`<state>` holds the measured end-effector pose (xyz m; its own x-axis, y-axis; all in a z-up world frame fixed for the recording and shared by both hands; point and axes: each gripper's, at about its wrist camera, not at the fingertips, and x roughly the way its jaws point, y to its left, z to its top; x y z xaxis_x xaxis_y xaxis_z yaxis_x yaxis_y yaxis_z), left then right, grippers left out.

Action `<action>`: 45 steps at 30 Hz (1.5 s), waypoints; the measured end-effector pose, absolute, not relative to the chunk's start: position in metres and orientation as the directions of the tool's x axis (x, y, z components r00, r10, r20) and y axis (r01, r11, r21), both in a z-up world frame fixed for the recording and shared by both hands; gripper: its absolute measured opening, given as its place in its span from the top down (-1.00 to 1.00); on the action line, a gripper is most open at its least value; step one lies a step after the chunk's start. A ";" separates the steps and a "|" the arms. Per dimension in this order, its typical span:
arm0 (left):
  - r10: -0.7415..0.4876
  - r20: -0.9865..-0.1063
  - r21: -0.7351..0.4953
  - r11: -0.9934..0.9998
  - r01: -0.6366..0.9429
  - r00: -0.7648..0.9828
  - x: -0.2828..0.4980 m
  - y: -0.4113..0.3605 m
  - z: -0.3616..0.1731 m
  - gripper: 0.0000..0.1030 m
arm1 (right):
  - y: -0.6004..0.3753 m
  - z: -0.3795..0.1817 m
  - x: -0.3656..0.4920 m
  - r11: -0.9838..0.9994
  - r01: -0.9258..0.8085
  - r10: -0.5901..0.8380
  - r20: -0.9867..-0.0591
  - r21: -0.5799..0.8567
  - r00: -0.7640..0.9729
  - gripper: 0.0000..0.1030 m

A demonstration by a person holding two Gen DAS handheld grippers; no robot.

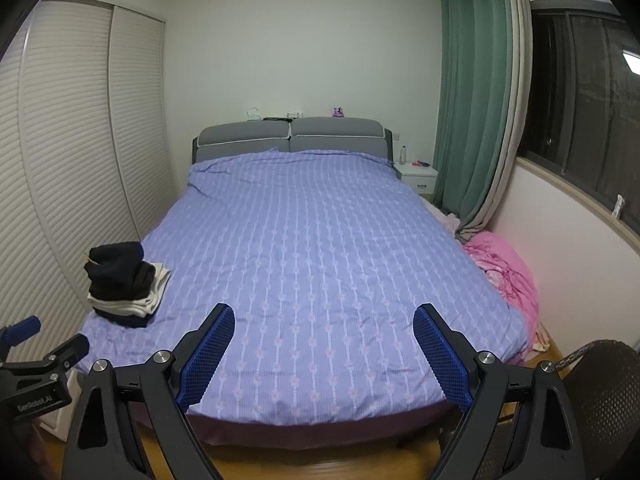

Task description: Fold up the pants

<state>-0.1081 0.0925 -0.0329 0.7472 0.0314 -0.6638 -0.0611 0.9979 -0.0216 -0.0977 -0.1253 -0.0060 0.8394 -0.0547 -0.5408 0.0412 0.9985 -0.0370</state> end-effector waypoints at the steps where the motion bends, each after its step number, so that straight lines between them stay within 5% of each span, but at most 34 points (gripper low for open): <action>1: 0.035 -0.664 -0.021 0.998 -0.065 0.747 -0.107 0.094 -0.033 -1.00 | -0.127 -0.006 -0.099 0.998 0.041 -0.055 -0.542 -0.038 0.839 -0.78; 45: 0.035 -0.659 0.014 0.999 -0.034 0.752 -0.098 0.097 -0.035 -1.00 | -0.132 -0.001 -0.096 0.999 0.036 -0.043 -0.540 -0.023 0.841 -0.78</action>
<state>-0.0978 0.0966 -0.0347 0.7517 0.0350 -0.6586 -0.0339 0.9993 0.0143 -0.0964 -0.1321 -0.0013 0.8408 -0.0429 -0.5397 0.0361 0.9991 -0.0232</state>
